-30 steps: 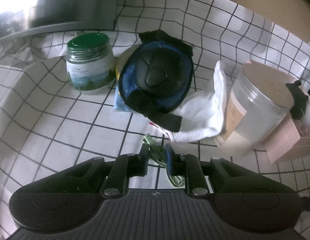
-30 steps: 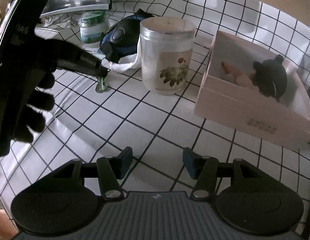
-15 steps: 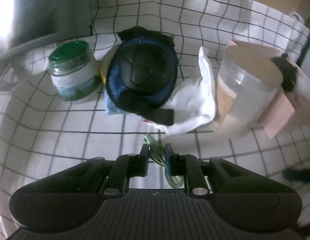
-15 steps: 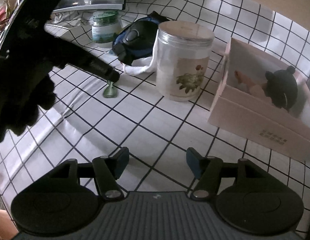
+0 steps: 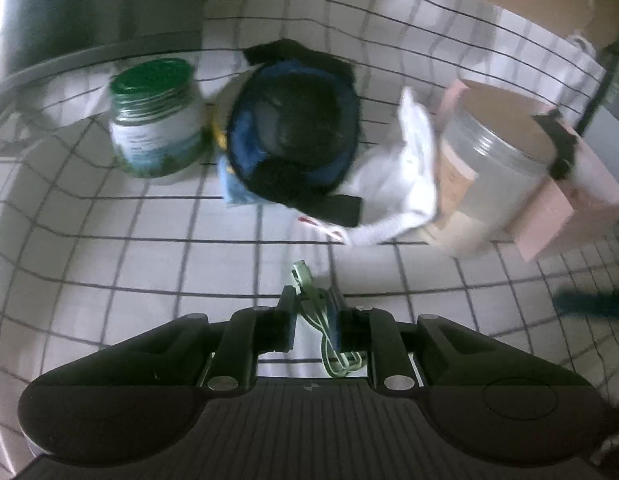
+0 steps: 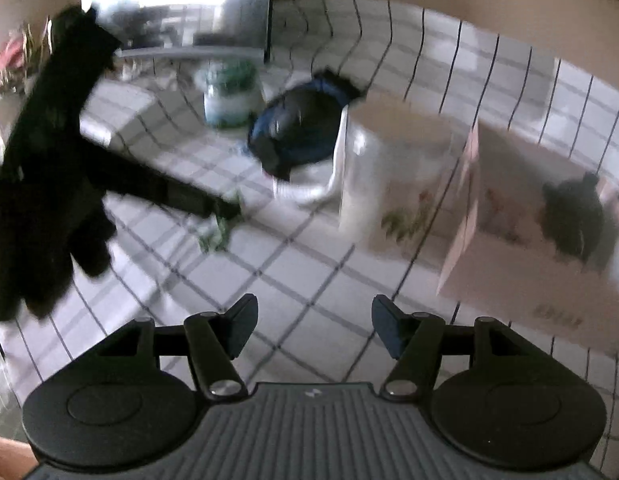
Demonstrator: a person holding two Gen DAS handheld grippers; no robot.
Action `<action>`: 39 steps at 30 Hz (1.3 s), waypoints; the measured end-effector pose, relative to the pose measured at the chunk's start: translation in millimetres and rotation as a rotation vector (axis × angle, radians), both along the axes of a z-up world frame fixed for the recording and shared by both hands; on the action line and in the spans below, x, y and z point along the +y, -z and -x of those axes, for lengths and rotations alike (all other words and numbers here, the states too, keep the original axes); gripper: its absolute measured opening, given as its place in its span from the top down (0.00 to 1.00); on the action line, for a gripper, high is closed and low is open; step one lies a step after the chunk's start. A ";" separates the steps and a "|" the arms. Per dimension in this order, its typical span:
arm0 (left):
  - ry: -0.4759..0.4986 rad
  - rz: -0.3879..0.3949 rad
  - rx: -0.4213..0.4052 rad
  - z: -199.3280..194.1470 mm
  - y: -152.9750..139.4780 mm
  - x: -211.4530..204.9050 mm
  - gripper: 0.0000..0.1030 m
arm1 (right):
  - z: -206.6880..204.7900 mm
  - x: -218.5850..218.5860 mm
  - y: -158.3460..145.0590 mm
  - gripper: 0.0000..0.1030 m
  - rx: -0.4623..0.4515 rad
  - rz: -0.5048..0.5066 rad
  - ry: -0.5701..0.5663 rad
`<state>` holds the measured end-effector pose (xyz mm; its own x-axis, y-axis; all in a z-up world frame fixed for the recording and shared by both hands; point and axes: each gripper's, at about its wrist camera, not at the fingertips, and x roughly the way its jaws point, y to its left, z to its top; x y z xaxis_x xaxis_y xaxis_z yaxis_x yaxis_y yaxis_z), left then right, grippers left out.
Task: Organize soft objects
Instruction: 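Lift the green hair tie with the left gripper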
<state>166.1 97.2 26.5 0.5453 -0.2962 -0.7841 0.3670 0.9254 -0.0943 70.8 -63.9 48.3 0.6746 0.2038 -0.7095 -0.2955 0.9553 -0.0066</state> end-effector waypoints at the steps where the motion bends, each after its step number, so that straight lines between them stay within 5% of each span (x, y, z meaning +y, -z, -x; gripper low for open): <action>1: 0.026 -0.015 -0.014 2.9 0.2 -1.5 0.81 | -1.2 0.3 -6.0 0.38 -0.019 0.004 0.008; 5: 0.088 -0.058 -0.057 10.9 1.0 -3.0 0.81 | -7.6 -0.5 -26.4 0.38 -0.072 0.015 0.039; 13: 0.008 0.073 -0.014 6.5 -0.9 33.0 0.92 | -44.8 -4.4 -86.3 0.38 -0.141 0.018 0.108; 20: -0.018 0.086 -0.055 6.8 -9.9 70.1 0.92 | -92.9 -3.3 -115.8 0.38 -0.111 -0.058 0.174; 24: -0.047 0.126 -0.064 8.3 -16.9 93.9 0.92 | -111.4 16.0 -112.7 0.38 -0.074 -0.014 0.168; 27: -0.063 0.186 0.033 3.7 -15.7 92.4 0.91 | -109.3 27.5 -103.6 0.38 -0.040 -0.024 0.137; 30: -0.031 0.158 0.126 0.6 -8.5 72.3 0.90 | -89.8 39.4 -87.0 0.38 -0.036 0.016 0.096; 39: 0.089 -0.020 0.057 18.8 -5.8 17.5 0.87 | -30.0 34.0 -11.6 0.38 0.078 0.092 0.036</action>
